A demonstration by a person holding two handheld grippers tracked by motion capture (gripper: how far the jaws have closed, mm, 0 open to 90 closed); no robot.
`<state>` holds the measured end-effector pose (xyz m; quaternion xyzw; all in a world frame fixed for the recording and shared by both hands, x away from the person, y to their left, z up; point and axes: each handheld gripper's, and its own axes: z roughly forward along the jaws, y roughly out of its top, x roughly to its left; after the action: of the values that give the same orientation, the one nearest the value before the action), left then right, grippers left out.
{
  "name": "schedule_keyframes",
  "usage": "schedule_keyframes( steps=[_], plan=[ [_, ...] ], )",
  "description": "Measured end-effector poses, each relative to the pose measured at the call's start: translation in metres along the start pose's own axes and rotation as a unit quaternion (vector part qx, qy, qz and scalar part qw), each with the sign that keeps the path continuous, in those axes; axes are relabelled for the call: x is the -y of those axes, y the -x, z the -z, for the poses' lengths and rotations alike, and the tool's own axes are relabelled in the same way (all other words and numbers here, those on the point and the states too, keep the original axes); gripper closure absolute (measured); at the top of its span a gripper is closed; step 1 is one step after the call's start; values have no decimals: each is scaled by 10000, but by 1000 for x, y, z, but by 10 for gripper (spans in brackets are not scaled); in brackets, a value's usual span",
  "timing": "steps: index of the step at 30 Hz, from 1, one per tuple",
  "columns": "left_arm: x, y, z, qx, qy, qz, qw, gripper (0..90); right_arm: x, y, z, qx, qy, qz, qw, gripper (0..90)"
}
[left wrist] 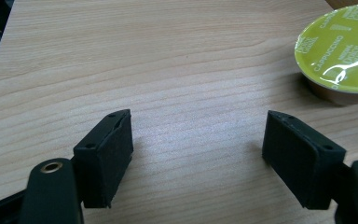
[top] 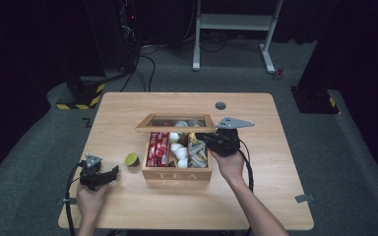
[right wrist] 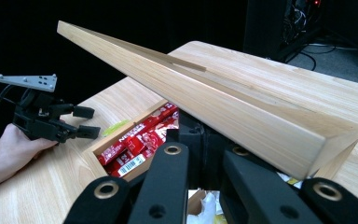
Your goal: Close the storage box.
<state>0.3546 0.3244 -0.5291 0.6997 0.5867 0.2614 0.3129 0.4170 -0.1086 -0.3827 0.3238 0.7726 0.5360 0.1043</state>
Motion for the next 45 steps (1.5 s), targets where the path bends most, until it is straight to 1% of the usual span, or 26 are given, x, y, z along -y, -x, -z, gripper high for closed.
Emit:
schedule_keyframes(
  steps=[8,12,16,26,30,37,45],
  plan=[
    [0,0,0,7,-3,-5,10000,246,9,-2,1,-79,3,-52,10000,899],
    [0,1,0,-2,11,1,10000,246,15,-6,1,40,-120,151,9998,898],
    [0,1,0,-5,13,-1,10000,246,20,-7,1,53,-144,225,9996,898],
    [0,1,0,-1,4,-10,10000,246,28,-8,1,-22,-167,135,9998,898],
    [0,1,0,0,14,2,10000,246,31,-8,0,-53,-183,135,9997,898],
    [0,1,0,2,3,-14,10000,245,37,-9,0,-52,-284,139,9995,898],
    [0,1,0,-3,13,-7,10000,246,41,-11,-1,-28,-343,81,9994,898]
  ],
)
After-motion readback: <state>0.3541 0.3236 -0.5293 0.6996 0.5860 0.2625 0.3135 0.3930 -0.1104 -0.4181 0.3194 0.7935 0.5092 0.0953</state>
